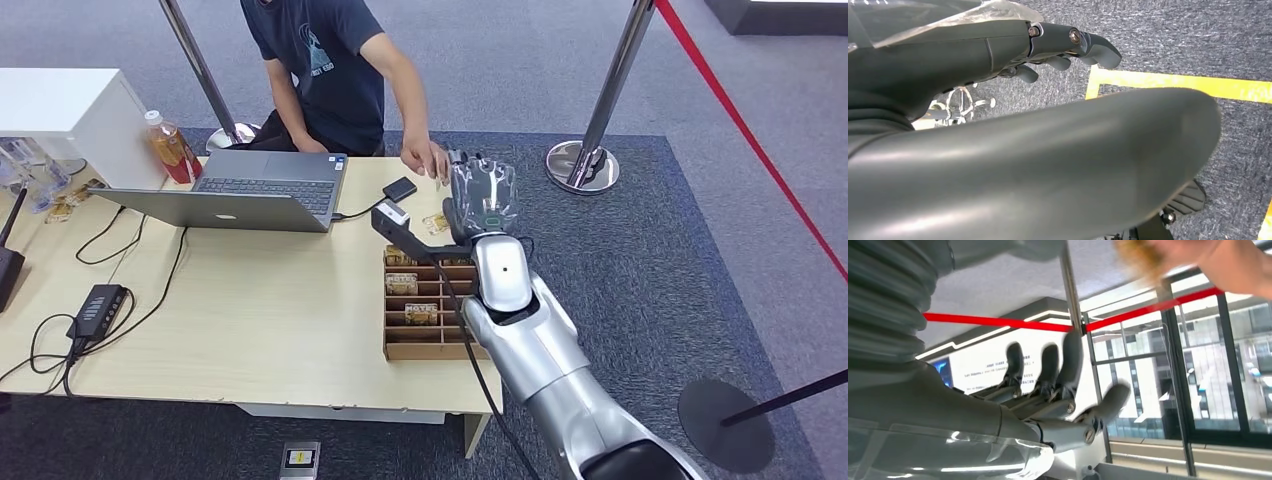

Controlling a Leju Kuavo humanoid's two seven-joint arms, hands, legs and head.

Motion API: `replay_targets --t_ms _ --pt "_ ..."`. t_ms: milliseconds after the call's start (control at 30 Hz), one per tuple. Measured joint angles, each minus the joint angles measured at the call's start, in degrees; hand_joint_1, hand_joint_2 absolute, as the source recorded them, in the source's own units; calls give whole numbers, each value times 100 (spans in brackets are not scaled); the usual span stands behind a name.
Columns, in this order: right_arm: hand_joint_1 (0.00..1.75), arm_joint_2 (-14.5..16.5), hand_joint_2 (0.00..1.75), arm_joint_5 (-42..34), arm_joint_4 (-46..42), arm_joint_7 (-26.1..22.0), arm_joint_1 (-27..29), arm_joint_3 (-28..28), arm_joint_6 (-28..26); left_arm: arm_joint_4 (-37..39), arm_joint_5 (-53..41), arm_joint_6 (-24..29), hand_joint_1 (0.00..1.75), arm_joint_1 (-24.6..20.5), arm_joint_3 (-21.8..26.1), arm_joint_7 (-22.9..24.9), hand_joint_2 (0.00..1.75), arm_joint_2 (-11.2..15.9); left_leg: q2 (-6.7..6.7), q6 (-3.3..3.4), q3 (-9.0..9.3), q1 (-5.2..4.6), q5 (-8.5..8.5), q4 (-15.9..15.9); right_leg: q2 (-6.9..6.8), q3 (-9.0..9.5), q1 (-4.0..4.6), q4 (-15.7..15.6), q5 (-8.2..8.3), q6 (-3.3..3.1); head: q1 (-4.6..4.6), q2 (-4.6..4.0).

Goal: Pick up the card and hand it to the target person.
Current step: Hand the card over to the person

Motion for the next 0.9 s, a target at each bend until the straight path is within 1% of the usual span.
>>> replay_targets --t_ms 133,267,367,467,533,600,667,767,833,900 --pt "0 -154 0 -1 -872 -84 585 -228 -278 2 37 15 0 8 0 0 0 0 -1 0 -6 0 -1 0 0 -6 0 -1 0 0 0 0" --pt "0 -341 0 -11 -1732 -131 1192 -516 -571 3 84 45 0 15 1 1 0 -2 -1 1 -9 -1 -3 0 0 -10 0 -4 0 0 0 0" --pt "0 -484 0 -117 -2360 -139 1773 -818 -816 5 134 78 0 20 11 13 0 -11 -3 2 -11 0 -4 0 0 -9 0 -7 -1 1 0 0" --pt "0 -590 0 -438 -2865 -156 2426 -1267 -941 5 194 135 0 26 25 56 0 -28 -2 3 -14 0 -8 0 0 -10 0 -8 -1 1 1 0" --pt "0 -622 0 -827 -3055 -232 2834 -1610 -907 5 238 165 0 26 33 87 0 -40 -1 3 -16 -1 -9 0 0 -11 -1 -9 -2 2 1 0" --pt "0 -631 0 -1219 -3096 -307 3159 -1994 -761 5 275 177 0 25 46 114 0 -51 -1 4 -17 -1 -10 0 0 -12 -1 -10 -2 2 0 0" --pt "0 -629 0 -1543 -2918 -361 3360 -2455 -571 5 300 176 0 23 66 141 0 -67 -1 4 -17 -1 -10 0 0 -12 -1 -11 -2 3 0 0" --pt "0 -635 0 -1966 -2146 -529 3453 -3221 -474 5 330 170 0 26 98 170 0 -95 -2 4 -18 -1 -10 0 0 -9 -1 -11 -1 3 1 0" --pt "0 -674 0 -2074 -1320 -573 3384 -3692 -461 5 355 170 0 27 125 169 87 -114 -1 4 -16 -1 -9 0 0 -7 -1 -11 1 5 0 0" --pt "0 -746 0 -2169 -365 -488 3240 -4111 -430 5 368 174 0 27 149 160 175 -131 -1 4 -15 -1 -9 0 0 -7 -2 -12 2 6 1 -1"
